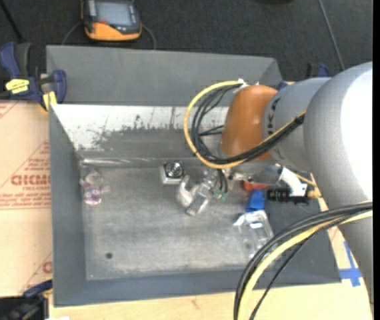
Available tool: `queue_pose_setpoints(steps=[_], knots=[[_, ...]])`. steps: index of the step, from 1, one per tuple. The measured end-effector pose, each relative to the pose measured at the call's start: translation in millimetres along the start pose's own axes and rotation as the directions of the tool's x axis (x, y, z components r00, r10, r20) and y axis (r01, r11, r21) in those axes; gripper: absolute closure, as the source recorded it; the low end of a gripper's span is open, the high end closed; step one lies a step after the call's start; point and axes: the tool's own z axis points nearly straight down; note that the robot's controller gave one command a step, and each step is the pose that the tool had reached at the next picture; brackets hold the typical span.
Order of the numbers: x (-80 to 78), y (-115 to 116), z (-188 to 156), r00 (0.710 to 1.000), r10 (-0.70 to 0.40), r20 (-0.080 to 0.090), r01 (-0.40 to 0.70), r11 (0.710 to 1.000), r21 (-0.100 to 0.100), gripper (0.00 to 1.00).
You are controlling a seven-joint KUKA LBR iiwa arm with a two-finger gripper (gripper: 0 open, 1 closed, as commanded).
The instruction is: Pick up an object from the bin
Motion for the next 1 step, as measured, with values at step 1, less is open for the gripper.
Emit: queue_pose_setpoints(steps=[1], knots=[[-2.6,0.3,-78.8,1.0,-0.008,0.006,0.008,1.0,-0.005,1.0]])
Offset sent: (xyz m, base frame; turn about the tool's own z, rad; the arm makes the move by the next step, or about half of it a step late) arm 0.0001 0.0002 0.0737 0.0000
